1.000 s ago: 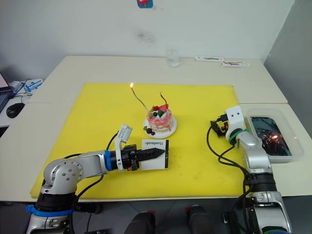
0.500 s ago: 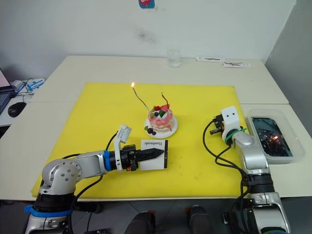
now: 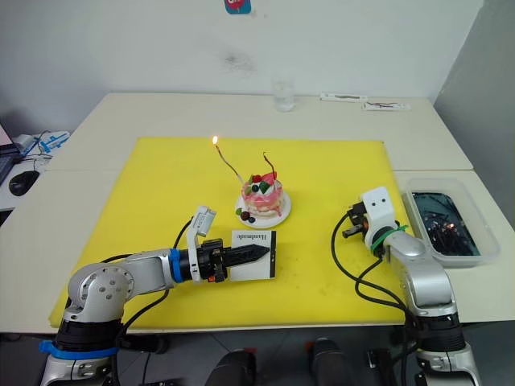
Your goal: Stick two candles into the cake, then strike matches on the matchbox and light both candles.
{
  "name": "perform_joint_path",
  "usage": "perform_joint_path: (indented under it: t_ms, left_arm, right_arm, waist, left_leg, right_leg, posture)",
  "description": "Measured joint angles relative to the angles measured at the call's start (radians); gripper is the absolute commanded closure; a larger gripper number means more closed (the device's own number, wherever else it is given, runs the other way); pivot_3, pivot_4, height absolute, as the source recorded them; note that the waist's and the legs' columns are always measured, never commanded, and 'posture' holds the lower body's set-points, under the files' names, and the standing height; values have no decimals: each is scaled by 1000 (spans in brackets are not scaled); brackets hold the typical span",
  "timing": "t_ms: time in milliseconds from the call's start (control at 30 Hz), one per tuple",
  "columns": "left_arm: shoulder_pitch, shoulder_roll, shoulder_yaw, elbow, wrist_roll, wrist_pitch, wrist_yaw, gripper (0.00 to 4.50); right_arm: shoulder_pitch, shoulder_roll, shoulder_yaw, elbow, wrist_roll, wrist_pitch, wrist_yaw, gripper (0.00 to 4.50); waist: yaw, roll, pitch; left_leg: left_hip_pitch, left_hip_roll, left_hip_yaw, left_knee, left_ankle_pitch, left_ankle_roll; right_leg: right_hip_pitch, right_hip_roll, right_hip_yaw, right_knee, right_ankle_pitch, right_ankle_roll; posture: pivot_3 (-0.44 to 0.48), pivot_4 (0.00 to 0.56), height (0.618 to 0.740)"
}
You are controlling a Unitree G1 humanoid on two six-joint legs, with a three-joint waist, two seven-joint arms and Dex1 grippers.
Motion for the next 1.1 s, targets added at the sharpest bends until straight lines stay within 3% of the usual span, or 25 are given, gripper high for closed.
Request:
perform_joint_path:
  t_ms: [100, 267, 833, 933, 1100]
  left_arm:
    - [-2, 0, 0, 0, 0, 0, -1, 4500]
    - [-6, 2, 0, 0, 0, 0, -1, 4500]
    - [-6, 10, 0, 0, 0, 3, -1, 4500]
    - [-6, 10, 0, 0, 0, 3, -1, 4500]
    - [-6, 10, 0, 0, 0, 3, -1, 4500]
  right_arm:
    - [11, 11, 2, 14, -7, -44, -6, 3840]
    - [24, 11, 2, 32, -17, -107, -14, 2189]
    - [83, 54, -28, -28, 12, -82, -54, 2189]
    - [74, 65, -32, -20, 11, -75, -72, 2775]
    - [60, 67, -32, -10, 10, -63, -88, 4476]
  waist:
    - [0, 0, 0]
    - [0, 0, 0]
    - [0, 0, 0]
    - [0, 0, 0]
    - [0, 0, 0]
  left_leg:
    - [0, 0, 0, 0, 0, 0]
    - [0, 0, 0, -1, 0, 0]
    - [0, 0, 0, -1, 0, 0]
    - [0, 0, 0, -1, 0, 0]
    - [0, 0, 0, 0, 0, 0]
  right_leg:
    - [0, 0, 0, 0, 0, 0]
    - [0, 0, 0, 0, 0, 1]
    - [0, 0, 0, 0, -1, -1]
    - [0, 0, 0, 0, 0, -1]
    - [0, 0, 0, 0, 0, 0]
  posture:
    - [0, 150, 740]
    - [0, 150, 740]
    - [0, 150, 740]
    - [0, 150, 740]
    - [0, 150, 740]
